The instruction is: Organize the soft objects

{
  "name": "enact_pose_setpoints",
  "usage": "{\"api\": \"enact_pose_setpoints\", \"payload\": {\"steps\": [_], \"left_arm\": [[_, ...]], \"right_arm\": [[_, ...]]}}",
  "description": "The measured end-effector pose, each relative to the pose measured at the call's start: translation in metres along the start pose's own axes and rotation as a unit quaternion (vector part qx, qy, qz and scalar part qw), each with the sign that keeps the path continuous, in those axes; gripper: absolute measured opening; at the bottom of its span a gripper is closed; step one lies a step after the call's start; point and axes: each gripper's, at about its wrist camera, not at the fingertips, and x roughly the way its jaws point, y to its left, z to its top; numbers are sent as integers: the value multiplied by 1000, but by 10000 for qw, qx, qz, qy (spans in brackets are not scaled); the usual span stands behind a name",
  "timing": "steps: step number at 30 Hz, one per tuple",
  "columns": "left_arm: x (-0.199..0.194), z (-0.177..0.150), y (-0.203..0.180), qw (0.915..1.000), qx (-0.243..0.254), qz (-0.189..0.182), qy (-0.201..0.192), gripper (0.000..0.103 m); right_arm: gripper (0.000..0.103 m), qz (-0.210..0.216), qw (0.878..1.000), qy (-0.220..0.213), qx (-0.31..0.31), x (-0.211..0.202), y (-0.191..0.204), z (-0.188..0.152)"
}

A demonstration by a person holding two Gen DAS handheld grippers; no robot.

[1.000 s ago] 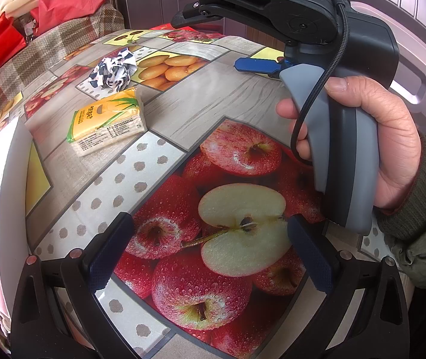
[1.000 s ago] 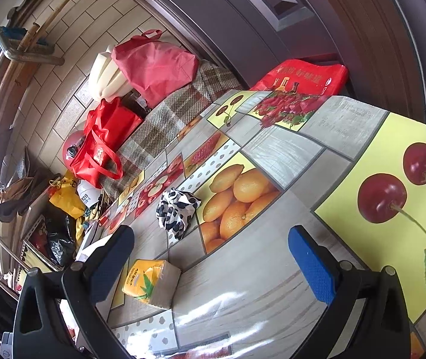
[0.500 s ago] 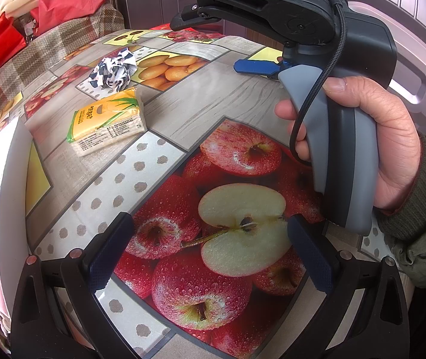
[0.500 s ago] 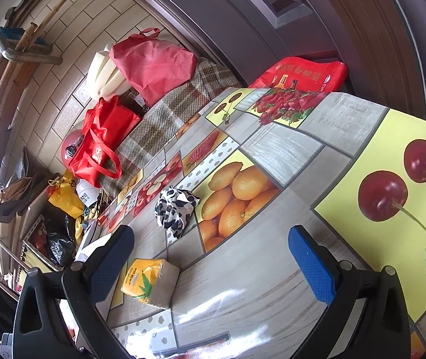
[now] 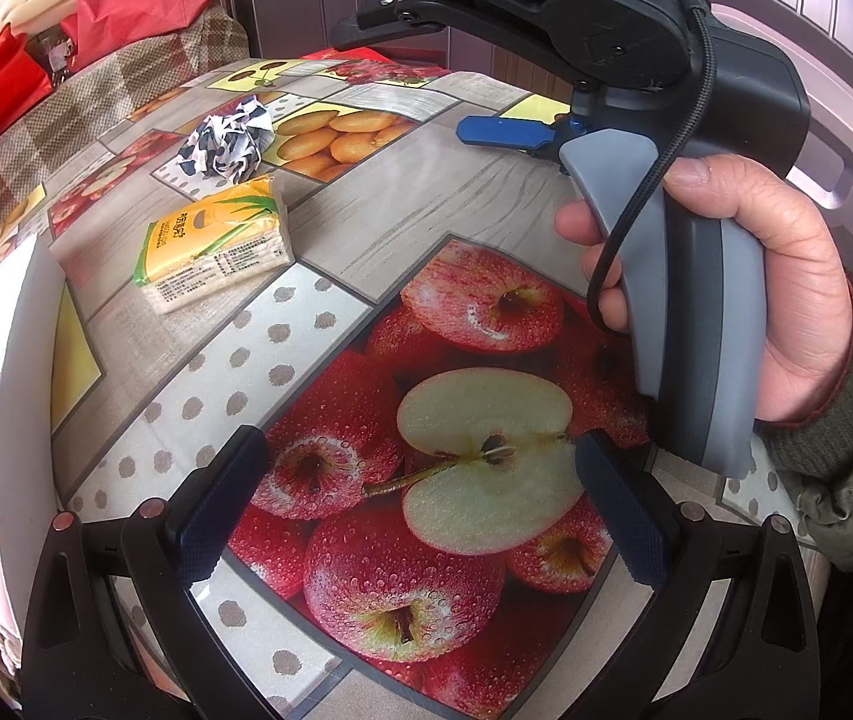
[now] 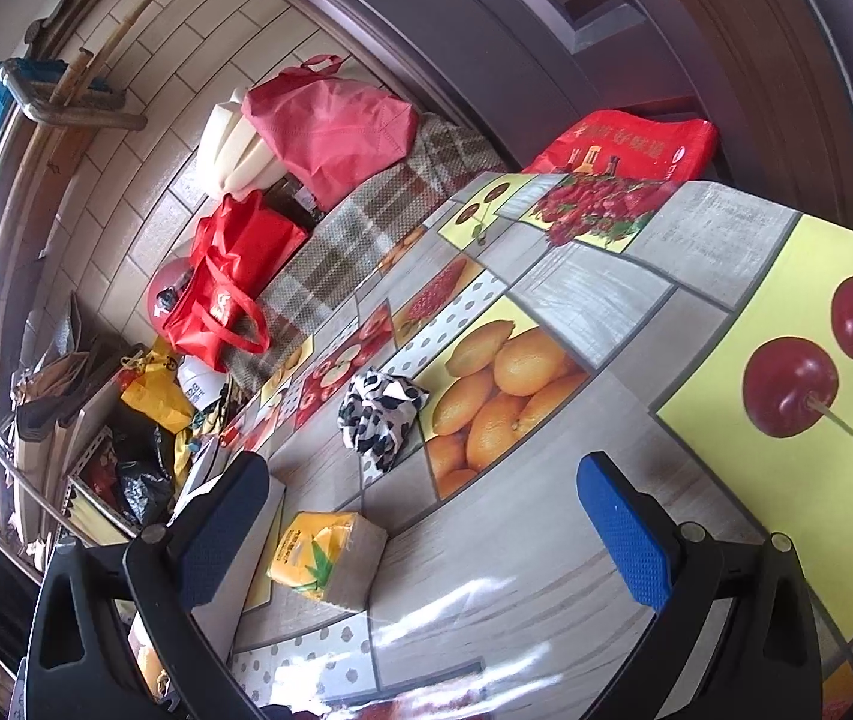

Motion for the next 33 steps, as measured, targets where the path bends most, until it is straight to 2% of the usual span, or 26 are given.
{"api": "enact_pose_setpoints", "payload": {"steps": [10,28,33], "left_arm": [[0,0,0,10000,1,0,0,102],[1,0,1,10000,8,0,-6,102],[4,3,-2,9996,-238,157,2,102]], "right_arm": [[103,155,9993,307,-174,9,10,-3],[103,168,9995,239,-92,7,6,2],[103,146,9997,156,-87,4,5,2]]}}
